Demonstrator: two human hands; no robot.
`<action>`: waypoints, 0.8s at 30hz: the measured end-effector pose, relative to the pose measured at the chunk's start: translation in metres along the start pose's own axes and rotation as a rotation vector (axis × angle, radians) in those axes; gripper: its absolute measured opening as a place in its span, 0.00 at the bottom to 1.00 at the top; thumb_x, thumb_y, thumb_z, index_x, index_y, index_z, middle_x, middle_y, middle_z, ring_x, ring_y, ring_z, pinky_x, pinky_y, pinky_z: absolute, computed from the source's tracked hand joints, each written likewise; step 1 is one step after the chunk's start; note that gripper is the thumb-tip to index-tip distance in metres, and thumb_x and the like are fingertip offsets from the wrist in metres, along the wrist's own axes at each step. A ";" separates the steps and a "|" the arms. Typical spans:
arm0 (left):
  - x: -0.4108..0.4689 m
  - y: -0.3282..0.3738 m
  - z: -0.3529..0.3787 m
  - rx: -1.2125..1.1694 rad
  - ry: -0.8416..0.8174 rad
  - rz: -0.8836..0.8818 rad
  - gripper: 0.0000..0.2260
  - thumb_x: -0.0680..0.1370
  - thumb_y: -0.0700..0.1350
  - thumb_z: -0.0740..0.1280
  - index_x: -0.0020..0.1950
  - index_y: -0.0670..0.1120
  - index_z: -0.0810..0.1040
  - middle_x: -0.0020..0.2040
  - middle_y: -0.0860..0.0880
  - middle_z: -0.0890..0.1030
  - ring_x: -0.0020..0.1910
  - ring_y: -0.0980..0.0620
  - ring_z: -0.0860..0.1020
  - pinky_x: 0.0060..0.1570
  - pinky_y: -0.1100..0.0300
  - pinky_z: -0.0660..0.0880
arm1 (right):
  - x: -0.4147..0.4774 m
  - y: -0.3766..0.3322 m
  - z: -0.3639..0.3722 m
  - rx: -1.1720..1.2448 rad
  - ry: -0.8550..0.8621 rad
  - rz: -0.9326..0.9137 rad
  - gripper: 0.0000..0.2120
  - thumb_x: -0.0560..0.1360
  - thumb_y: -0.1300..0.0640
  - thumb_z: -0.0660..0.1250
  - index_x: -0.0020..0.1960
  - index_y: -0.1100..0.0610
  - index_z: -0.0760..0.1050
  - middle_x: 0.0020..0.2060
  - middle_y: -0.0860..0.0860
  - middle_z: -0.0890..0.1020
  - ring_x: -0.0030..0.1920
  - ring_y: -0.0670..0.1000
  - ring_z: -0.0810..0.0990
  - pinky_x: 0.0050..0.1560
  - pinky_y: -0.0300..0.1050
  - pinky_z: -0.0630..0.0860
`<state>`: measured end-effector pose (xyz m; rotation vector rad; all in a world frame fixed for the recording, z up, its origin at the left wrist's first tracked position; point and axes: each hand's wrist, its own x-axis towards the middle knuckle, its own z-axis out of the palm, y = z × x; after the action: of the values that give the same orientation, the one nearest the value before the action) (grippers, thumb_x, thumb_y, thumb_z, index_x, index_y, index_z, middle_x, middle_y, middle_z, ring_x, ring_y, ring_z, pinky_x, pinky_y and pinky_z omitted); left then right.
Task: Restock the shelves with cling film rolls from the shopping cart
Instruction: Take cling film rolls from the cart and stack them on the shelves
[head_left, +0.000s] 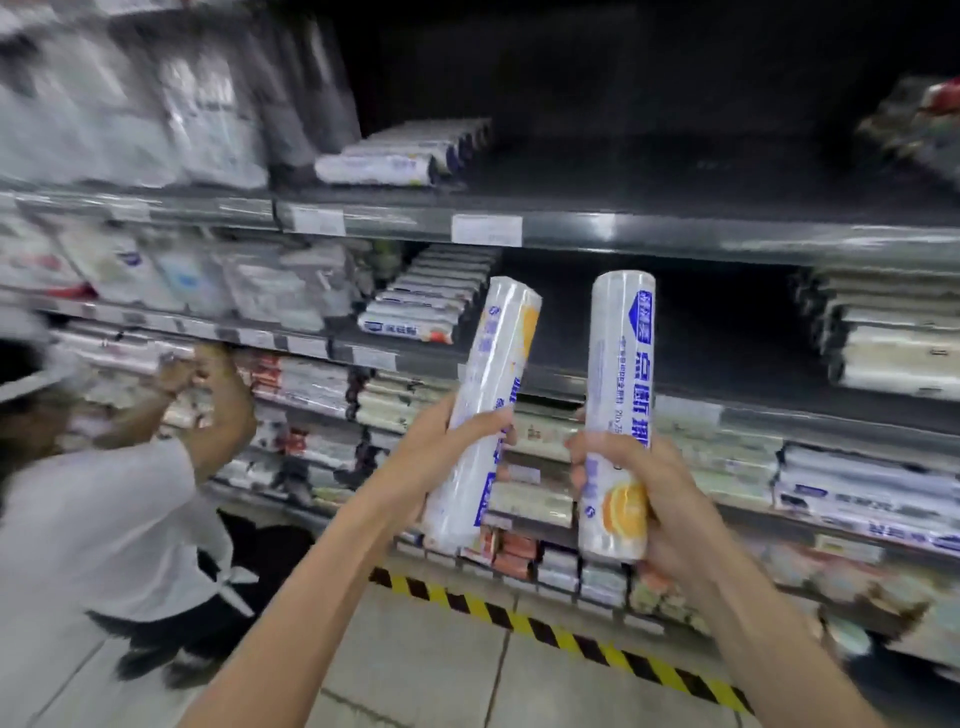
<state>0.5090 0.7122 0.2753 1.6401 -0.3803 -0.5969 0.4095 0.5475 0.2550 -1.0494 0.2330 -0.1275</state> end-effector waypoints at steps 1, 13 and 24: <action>0.006 0.001 -0.022 0.016 0.028 0.022 0.07 0.76 0.47 0.67 0.52 0.49 0.76 0.38 0.52 0.83 0.33 0.54 0.80 0.34 0.61 0.76 | 0.012 0.003 0.016 -0.016 -0.019 -0.003 0.09 0.67 0.65 0.70 0.45 0.62 0.74 0.30 0.55 0.78 0.26 0.50 0.75 0.27 0.39 0.74; 0.110 0.010 -0.208 0.260 0.130 0.339 0.21 0.71 0.53 0.70 0.63 0.57 0.70 0.56 0.58 0.79 0.52 0.62 0.78 0.50 0.68 0.75 | 0.173 0.029 0.127 -0.040 -0.118 -0.088 0.18 0.59 0.59 0.74 0.48 0.60 0.75 0.31 0.55 0.77 0.27 0.50 0.75 0.28 0.41 0.74; 0.280 0.115 -0.328 1.099 0.191 0.811 0.30 0.71 0.64 0.60 0.72 0.55 0.66 0.53 0.52 0.77 0.50 0.52 0.74 0.49 0.56 0.70 | 0.263 0.011 0.178 -0.072 0.075 -0.209 0.16 0.62 0.61 0.72 0.49 0.60 0.75 0.31 0.55 0.78 0.28 0.50 0.76 0.29 0.40 0.75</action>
<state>0.9363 0.8022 0.3685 2.2820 -1.2971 0.4969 0.7087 0.6466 0.2964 -1.1408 0.1965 -0.3495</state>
